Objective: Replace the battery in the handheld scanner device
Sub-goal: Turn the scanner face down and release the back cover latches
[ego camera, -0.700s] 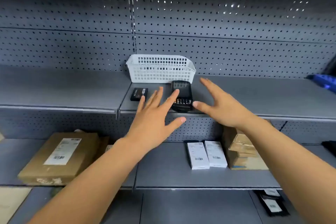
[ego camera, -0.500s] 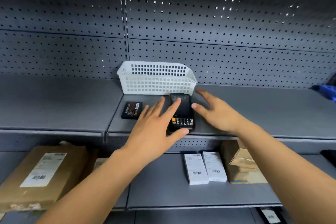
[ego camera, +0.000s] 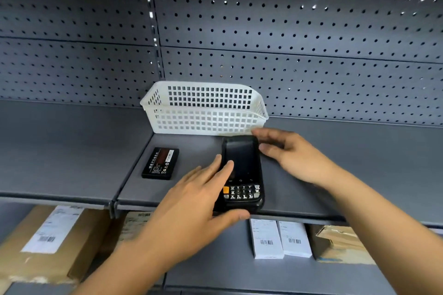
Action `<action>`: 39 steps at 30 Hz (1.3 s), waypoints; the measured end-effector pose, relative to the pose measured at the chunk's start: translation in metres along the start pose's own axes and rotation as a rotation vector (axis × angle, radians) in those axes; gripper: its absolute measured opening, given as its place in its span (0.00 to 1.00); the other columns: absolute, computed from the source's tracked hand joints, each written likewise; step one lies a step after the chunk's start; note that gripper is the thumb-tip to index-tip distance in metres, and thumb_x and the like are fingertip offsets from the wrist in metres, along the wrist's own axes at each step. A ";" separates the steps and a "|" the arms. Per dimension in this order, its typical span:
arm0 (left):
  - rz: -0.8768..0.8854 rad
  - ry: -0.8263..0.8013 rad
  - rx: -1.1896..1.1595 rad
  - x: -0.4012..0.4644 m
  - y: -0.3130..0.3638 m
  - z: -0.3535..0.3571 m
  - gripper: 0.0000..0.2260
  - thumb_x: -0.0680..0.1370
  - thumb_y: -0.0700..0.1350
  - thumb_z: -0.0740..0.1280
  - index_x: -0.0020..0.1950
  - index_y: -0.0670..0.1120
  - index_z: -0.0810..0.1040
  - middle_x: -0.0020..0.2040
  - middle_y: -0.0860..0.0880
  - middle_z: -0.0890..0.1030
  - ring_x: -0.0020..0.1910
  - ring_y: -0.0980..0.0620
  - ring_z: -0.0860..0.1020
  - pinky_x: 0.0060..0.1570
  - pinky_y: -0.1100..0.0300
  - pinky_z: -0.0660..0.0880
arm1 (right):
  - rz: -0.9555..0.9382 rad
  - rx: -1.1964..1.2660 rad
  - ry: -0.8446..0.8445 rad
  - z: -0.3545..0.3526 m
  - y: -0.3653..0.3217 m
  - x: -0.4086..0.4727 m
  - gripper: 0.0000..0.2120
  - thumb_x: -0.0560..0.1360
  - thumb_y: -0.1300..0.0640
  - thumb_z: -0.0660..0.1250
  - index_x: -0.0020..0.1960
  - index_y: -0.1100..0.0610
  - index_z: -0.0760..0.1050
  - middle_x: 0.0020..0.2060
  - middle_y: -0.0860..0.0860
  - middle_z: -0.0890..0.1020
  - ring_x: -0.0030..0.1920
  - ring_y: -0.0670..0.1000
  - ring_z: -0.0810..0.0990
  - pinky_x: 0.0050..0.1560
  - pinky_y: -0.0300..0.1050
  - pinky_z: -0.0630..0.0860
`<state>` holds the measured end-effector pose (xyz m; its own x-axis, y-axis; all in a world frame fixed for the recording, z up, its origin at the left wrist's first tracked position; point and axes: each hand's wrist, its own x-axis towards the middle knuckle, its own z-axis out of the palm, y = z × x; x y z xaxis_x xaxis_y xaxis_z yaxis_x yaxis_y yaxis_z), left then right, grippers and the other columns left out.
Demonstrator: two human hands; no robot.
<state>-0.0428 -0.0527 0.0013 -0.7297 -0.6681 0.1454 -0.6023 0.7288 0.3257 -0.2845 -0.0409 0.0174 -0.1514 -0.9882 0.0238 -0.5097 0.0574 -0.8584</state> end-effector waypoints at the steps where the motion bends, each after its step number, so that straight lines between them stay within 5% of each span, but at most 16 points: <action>1: 0.003 0.009 -0.014 -0.001 0.002 0.000 0.40 0.71 0.73 0.52 0.78 0.63 0.41 0.80 0.61 0.43 0.79 0.55 0.49 0.70 0.66 0.45 | -0.005 0.090 0.030 -0.002 -0.002 0.000 0.19 0.79 0.65 0.61 0.68 0.54 0.73 0.58 0.45 0.82 0.54 0.33 0.79 0.62 0.29 0.69; 5: 0.016 0.040 -0.118 -0.003 0.009 0.003 0.40 0.67 0.76 0.50 0.76 0.66 0.43 0.79 0.65 0.47 0.77 0.64 0.50 0.65 0.76 0.40 | -0.061 0.331 0.091 -0.007 -0.012 -0.002 0.19 0.77 0.71 0.58 0.63 0.58 0.78 0.56 0.52 0.83 0.54 0.46 0.78 0.63 0.40 0.70; 11: 0.040 0.109 -0.287 -0.007 0.017 0.010 0.36 0.67 0.76 0.53 0.72 0.73 0.43 0.76 0.67 0.58 0.75 0.63 0.56 0.72 0.63 0.57 | -0.045 0.660 -0.080 -0.001 -0.014 -0.002 0.18 0.81 0.66 0.53 0.66 0.58 0.74 0.56 0.54 0.81 0.55 0.51 0.78 0.53 0.41 0.77; 14: 0.053 0.139 -0.381 -0.009 0.020 0.007 0.39 0.70 0.72 0.61 0.73 0.73 0.39 0.68 0.71 0.64 0.71 0.66 0.63 0.65 0.61 0.67 | -0.025 0.742 -0.148 0.003 -0.011 -0.003 0.16 0.82 0.60 0.54 0.66 0.54 0.74 0.55 0.54 0.82 0.54 0.53 0.78 0.50 0.44 0.80; 17: 0.083 0.165 -0.402 -0.009 0.025 0.001 0.41 0.72 0.66 0.66 0.71 0.75 0.37 0.66 0.73 0.66 0.59 0.64 0.73 0.51 0.66 0.70 | -0.036 0.686 -0.137 0.005 -0.011 -0.002 0.16 0.81 0.57 0.57 0.66 0.52 0.75 0.56 0.57 0.79 0.55 0.54 0.77 0.52 0.47 0.81; 21: 0.182 0.239 -0.257 -0.006 0.025 0.003 0.37 0.73 0.69 0.63 0.76 0.69 0.46 0.77 0.65 0.59 0.75 0.66 0.56 0.72 0.60 0.63 | -0.046 0.532 -0.120 0.003 -0.014 0.002 0.16 0.80 0.56 0.60 0.66 0.49 0.76 0.60 0.48 0.83 0.56 0.45 0.81 0.50 0.39 0.79; 24: 0.163 0.316 -0.205 -0.005 0.020 0.008 0.37 0.72 0.69 0.63 0.78 0.63 0.54 0.79 0.61 0.56 0.77 0.64 0.54 0.72 0.62 0.59 | -0.042 0.433 -0.099 0.001 -0.016 0.007 0.15 0.79 0.56 0.62 0.64 0.50 0.77 0.56 0.47 0.85 0.54 0.42 0.82 0.49 0.35 0.79; 27: 0.125 0.377 -0.231 -0.005 0.014 0.010 0.38 0.71 0.68 0.66 0.77 0.56 0.61 0.78 0.58 0.61 0.76 0.63 0.58 0.73 0.62 0.60 | -0.059 0.343 -0.101 -0.001 -0.014 0.009 0.14 0.77 0.60 0.66 0.62 0.54 0.79 0.58 0.52 0.84 0.55 0.45 0.81 0.59 0.42 0.78; 32: 0.033 0.384 -0.205 -0.009 0.009 0.013 0.39 0.68 0.73 0.63 0.75 0.53 0.68 0.73 0.56 0.71 0.72 0.62 0.67 0.69 0.60 0.66 | -0.081 0.278 -0.043 0.001 -0.010 0.009 0.12 0.73 0.64 0.70 0.56 0.57 0.82 0.54 0.51 0.86 0.50 0.45 0.83 0.57 0.37 0.78; 36: -0.037 0.342 -0.145 -0.009 0.012 0.015 0.40 0.68 0.78 0.54 0.70 0.54 0.72 0.68 0.57 0.77 0.64 0.67 0.67 0.67 0.64 0.58 | -0.066 0.171 0.014 0.003 -0.004 0.012 0.14 0.71 0.62 0.74 0.57 0.56 0.82 0.51 0.46 0.86 0.50 0.42 0.84 0.60 0.37 0.77; 39: -0.057 0.302 -0.066 -0.009 0.012 0.017 0.40 0.69 0.78 0.50 0.66 0.53 0.77 0.62 0.57 0.82 0.59 0.56 0.80 0.61 0.63 0.63 | -0.036 0.071 0.021 0.008 0.001 0.014 0.17 0.70 0.57 0.75 0.59 0.55 0.81 0.53 0.47 0.86 0.53 0.42 0.83 0.64 0.41 0.75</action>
<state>-0.0488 -0.0352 -0.0121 -0.5604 -0.7290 0.3930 -0.6099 0.6843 0.3997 -0.2806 -0.0555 0.0129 -0.1520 -0.9862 0.0651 -0.4538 0.0111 -0.8910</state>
